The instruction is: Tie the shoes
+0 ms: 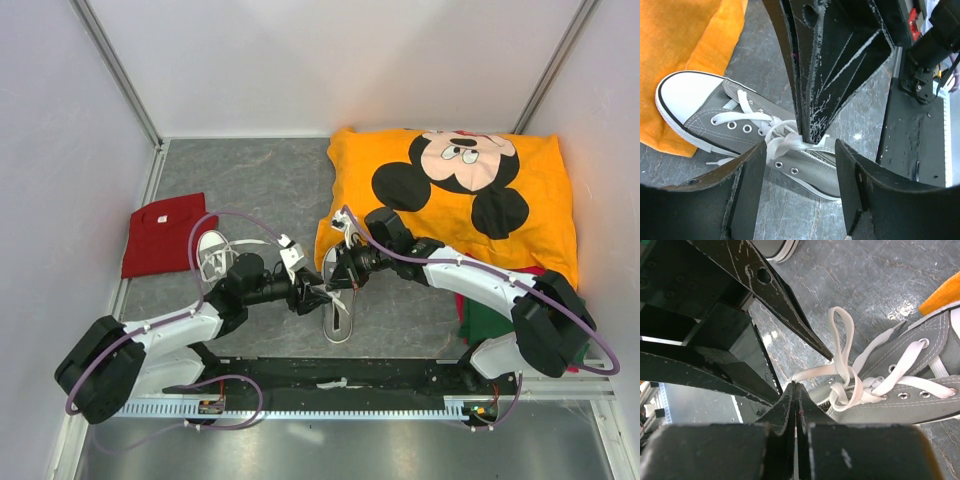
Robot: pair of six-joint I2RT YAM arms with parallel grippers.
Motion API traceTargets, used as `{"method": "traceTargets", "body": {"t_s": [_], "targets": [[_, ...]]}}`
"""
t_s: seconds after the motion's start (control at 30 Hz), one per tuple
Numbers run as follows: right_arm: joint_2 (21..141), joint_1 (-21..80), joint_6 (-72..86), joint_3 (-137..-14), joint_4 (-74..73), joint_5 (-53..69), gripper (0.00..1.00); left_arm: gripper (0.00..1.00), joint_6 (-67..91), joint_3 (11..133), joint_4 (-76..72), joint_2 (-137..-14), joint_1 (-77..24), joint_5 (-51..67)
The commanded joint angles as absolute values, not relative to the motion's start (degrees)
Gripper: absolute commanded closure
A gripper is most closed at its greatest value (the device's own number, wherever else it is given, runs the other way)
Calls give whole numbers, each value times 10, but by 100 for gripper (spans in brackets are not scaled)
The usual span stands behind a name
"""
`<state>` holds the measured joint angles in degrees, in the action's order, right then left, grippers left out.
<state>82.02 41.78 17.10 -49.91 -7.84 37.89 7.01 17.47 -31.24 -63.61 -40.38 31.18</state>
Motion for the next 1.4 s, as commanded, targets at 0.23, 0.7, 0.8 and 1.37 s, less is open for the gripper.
{"method": "traceTargets", "body": {"t_s": [0.23,0.7,0.8,1.37], "targets": [[815,414,234,-484,-23,385,100,43,182,160,-353,-653,-409,247],[812,399,275,-461,10,372,100,55,166,159,-347,-638,-408,264],[809,392,291,-452,24,369,100,38,175,156,-348,-636,-410,258],[790,385,409,-383,135,387,100,54,211,173,-367,-670,-423,212]]}}
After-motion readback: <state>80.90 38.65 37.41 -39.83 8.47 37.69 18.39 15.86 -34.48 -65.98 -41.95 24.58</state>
